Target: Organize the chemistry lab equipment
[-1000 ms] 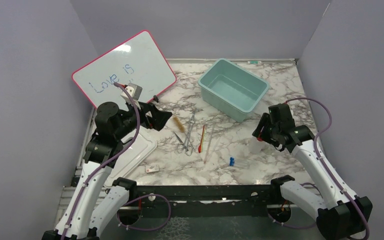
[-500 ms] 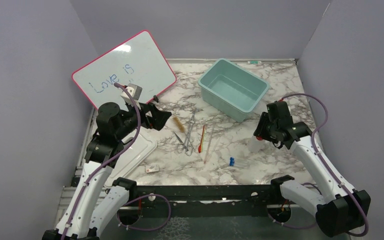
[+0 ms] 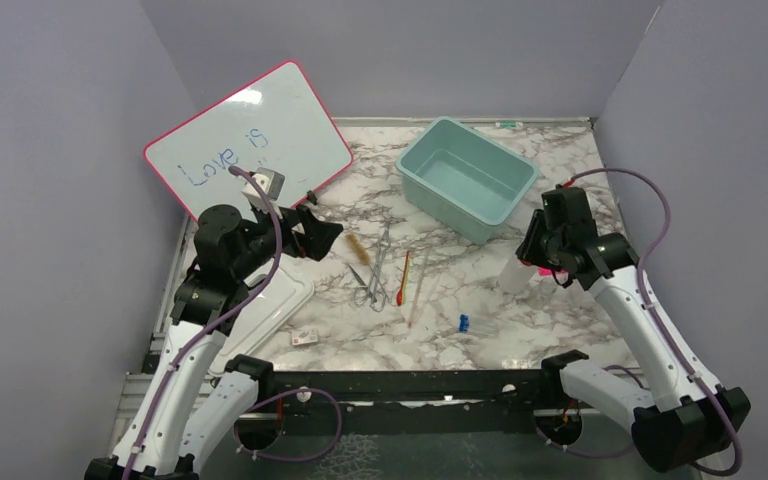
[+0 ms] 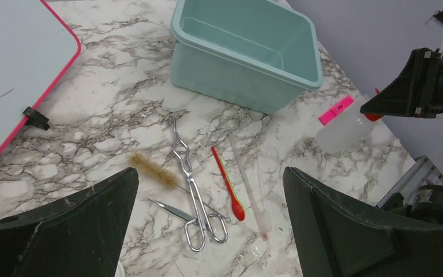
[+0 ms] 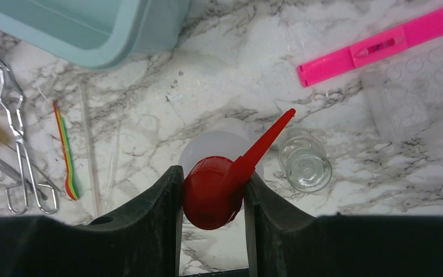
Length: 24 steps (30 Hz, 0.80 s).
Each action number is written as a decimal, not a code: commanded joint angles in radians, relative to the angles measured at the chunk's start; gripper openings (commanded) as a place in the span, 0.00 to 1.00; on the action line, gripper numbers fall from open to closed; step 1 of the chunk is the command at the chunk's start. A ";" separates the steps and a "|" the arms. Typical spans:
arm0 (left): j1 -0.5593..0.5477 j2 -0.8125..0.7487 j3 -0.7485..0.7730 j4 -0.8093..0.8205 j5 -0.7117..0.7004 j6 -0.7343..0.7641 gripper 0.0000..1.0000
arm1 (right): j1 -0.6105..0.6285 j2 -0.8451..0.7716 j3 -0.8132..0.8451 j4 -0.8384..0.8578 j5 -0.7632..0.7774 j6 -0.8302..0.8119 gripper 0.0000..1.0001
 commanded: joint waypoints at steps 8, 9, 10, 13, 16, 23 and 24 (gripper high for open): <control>0.006 -0.021 -0.005 -0.013 -0.020 -0.024 0.99 | 0.008 -0.024 0.355 -0.090 0.043 -0.075 0.20; 0.006 -0.019 -0.005 -0.012 -0.018 -0.025 0.99 | 0.007 -0.011 0.391 -0.082 0.029 -0.085 0.20; 0.005 -0.017 -0.005 -0.010 -0.018 -0.026 0.99 | 0.007 0.008 0.432 -0.073 0.012 -0.089 0.20; 0.006 -0.001 -0.003 -0.004 -0.019 -0.026 0.99 | 0.008 0.079 0.536 -0.018 -0.039 -0.103 0.20; 0.006 0.021 -0.005 0.013 -0.019 -0.029 0.99 | 0.008 0.166 0.601 0.068 -0.085 -0.107 0.20; 0.006 0.109 0.004 0.075 -0.026 -0.038 0.99 | 0.016 0.442 0.655 0.303 -0.108 -0.127 0.20; 0.006 0.125 0.007 0.083 -0.029 -0.044 0.99 | 0.020 0.485 0.661 0.334 -0.106 -0.134 0.20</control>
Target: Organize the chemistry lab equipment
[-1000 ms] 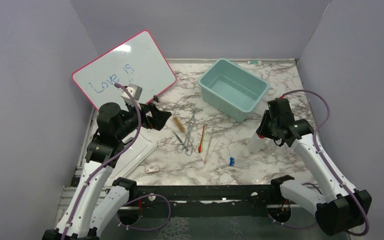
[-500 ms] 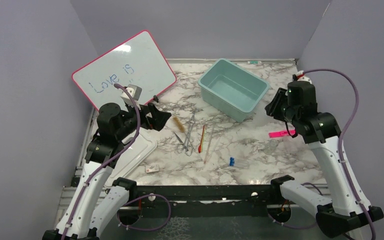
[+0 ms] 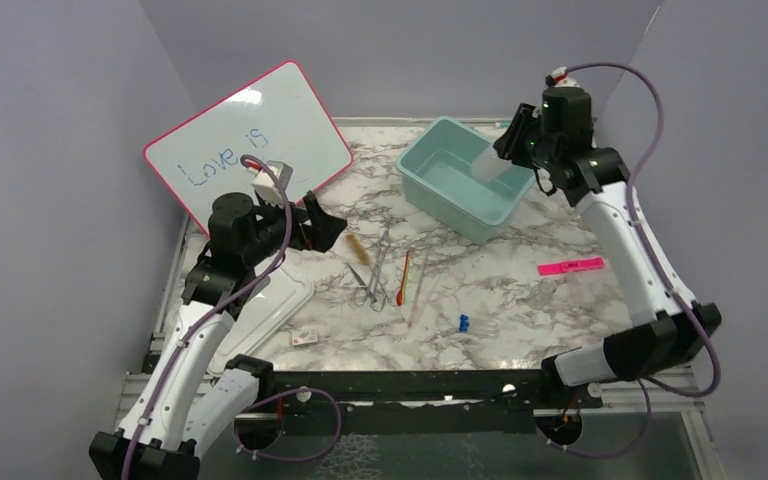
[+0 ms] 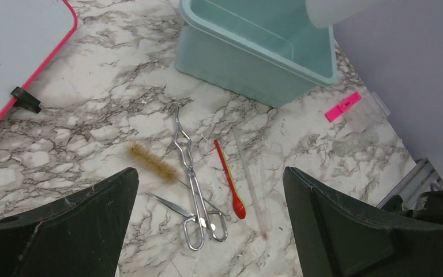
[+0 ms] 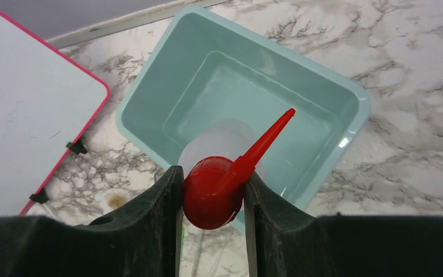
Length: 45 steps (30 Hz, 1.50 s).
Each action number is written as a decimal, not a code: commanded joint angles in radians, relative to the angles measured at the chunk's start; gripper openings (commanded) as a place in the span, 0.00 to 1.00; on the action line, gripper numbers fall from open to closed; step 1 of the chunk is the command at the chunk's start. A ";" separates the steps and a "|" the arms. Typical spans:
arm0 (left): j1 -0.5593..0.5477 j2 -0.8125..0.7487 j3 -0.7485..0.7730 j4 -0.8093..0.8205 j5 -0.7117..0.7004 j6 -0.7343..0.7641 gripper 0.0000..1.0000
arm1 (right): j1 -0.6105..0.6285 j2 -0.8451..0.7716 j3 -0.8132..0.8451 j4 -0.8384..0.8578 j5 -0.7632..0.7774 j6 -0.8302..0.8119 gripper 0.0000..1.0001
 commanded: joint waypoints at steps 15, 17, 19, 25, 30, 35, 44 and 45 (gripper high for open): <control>0.006 0.263 0.073 0.137 -0.042 -0.156 0.99 | 0.083 0.662 0.227 0.372 0.124 -0.153 0.19; 0.006 0.283 0.087 0.140 -0.047 -0.176 0.99 | 0.090 0.702 0.254 0.386 0.133 -0.172 0.19; 0.006 0.307 0.106 0.142 -0.047 -0.186 0.99 | 0.094 0.744 0.293 0.385 0.132 -0.183 0.19; 0.005 0.392 0.188 0.129 -0.042 -0.183 0.99 | 0.100 0.849 0.391 0.294 0.125 -0.179 0.21; 0.005 0.467 0.232 0.141 -0.056 -0.185 0.99 | 0.100 0.882 0.432 0.233 0.145 -0.180 0.26; 0.004 0.558 0.299 0.160 -0.065 -0.158 0.99 | 0.100 0.910 0.459 0.191 0.154 -0.185 0.39; 0.005 0.662 0.428 0.170 -0.087 -0.096 0.99 | 0.099 0.888 0.585 0.096 0.115 -0.123 0.62; 0.005 0.666 0.436 0.167 -0.093 -0.083 0.99 | 0.099 0.883 0.601 0.088 0.104 -0.126 0.63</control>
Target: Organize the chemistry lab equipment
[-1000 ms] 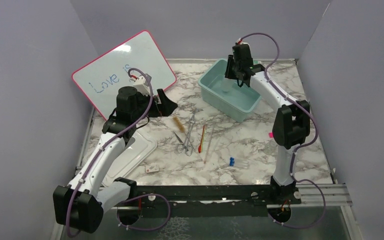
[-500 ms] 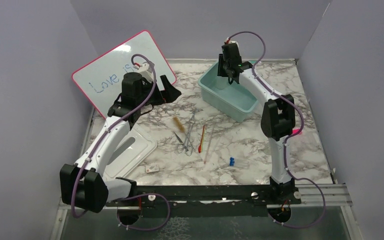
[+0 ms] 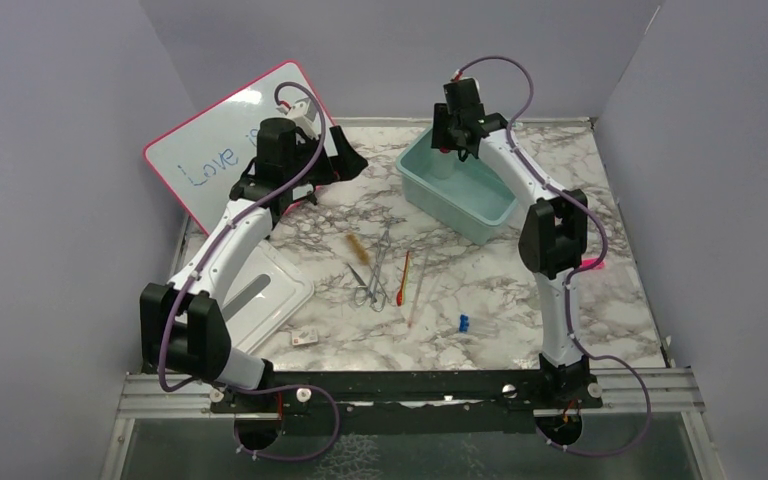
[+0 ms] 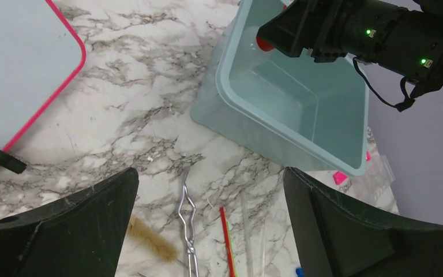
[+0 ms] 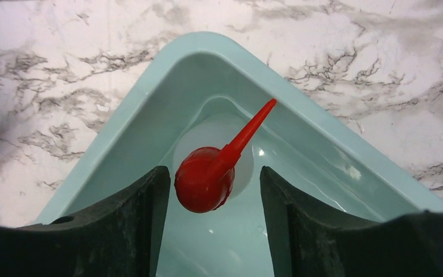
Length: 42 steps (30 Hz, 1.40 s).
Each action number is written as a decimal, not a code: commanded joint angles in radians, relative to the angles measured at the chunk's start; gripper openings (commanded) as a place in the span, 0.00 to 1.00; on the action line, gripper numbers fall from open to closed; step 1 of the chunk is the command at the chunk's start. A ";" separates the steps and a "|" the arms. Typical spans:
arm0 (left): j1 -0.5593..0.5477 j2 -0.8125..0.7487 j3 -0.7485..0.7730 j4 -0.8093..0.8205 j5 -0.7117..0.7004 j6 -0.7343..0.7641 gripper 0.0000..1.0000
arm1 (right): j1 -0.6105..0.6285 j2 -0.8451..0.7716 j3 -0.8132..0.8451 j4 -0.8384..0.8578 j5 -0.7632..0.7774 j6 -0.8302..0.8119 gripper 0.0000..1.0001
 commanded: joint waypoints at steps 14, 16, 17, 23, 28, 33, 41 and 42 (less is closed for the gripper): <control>-0.088 -0.097 0.022 -0.042 -0.086 0.274 0.99 | -0.001 -0.424 -0.178 -0.129 0.007 0.085 0.70; -0.111 -0.117 0.005 -0.047 -0.111 0.276 0.99 | -0.001 -0.490 -0.251 -0.127 0.009 0.085 0.71; -0.120 -0.125 -0.005 -0.049 -0.120 0.276 0.99 | -0.001 -0.511 -0.285 -0.120 -0.004 0.087 0.71; -0.167 -0.155 -0.040 -0.052 -0.146 0.279 0.99 | -0.001 -0.510 -0.356 -0.126 -0.115 0.146 0.72; -0.181 -0.155 -0.040 -0.052 -0.151 0.277 0.99 | -0.001 -0.418 -0.313 -0.131 -0.180 0.139 0.73; -0.183 -0.136 -0.026 -0.055 -0.158 0.272 0.99 | -0.001 -0.338 -0.222 -0.210 -0.134 0.143 0.71; -0.197 -0.105 0.004 -0.068 -0.185 0.290 0.99 | -0.008 -0.531 -0.312 -0.264 0.071 0.129 0.71; -0.200 -0.105 0.002 -0.069 -0.190 0.293 0.99 | -0.011 -0.567 -0.338 -0.276 0.093 0.131 0.72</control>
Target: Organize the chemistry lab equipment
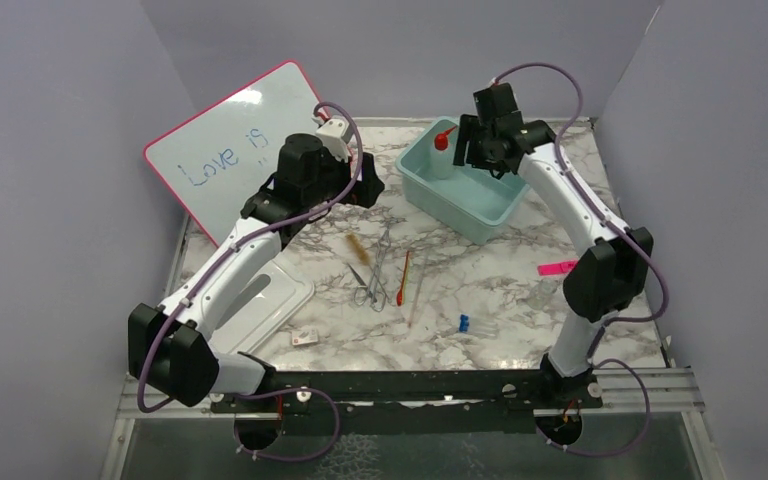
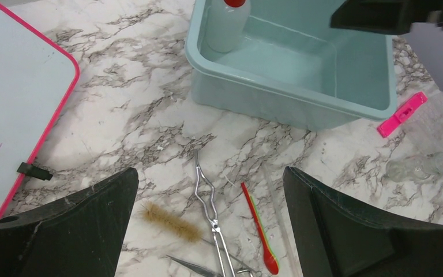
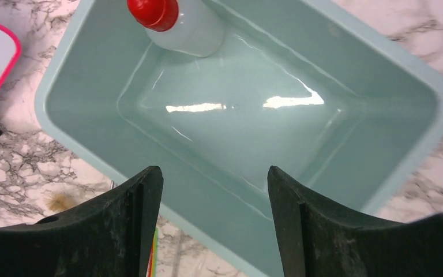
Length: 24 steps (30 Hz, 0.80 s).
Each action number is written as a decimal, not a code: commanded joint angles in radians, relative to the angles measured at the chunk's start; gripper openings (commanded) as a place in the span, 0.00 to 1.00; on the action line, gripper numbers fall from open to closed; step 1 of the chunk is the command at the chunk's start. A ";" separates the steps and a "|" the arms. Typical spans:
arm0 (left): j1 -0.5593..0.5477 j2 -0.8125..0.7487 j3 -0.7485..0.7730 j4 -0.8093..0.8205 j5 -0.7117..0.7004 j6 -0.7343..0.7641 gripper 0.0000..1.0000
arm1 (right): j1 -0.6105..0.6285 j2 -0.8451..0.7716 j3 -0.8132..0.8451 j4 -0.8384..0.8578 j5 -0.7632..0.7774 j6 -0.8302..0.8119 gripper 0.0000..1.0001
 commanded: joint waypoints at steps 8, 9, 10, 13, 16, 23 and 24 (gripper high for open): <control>-0.041 -0.011 -0.005 -0.009 -0.056 0.023 0.99 | -0.037 -0.417 -0.275 -0.344 0.361 0.214 0.82; -0.044 -0.011 -0.009 -0.010 -0.058 0.021 0.99 | -0.042 -0.441 -0.302 -0.385 0.379 0.258 0.84; -0.048 -0.010 -0.014 -0.009 -0.059 0.019 0.99 | -0.046 -0.461 -0.335 -0.425 0.387 0.304 0.86; -0.059 -0.007 -0.023 -0.006 -0.061 0.013 0.99 | -0.066 -0.506 -0.454 -0.460 0.376 0.381 0.90; -0.067 -0.009 -0.024 -0.005 -0.060 0.015 0.99 | -0.100 -0.526 -0.541 -0.452 0.338 0.444 0.92; -0.071 -0.014 -0.022 -0.007 -0.064 0.013 0.99 | -0.244 -0.557 -0.724 -0.341 0.207 0.503 0.96; -0.071 -0.014 -0.022 -0.007 -0.064 0.014 0.99 | -0.268 -0.562 -0.748 -0.326 0.192 0.505 0.96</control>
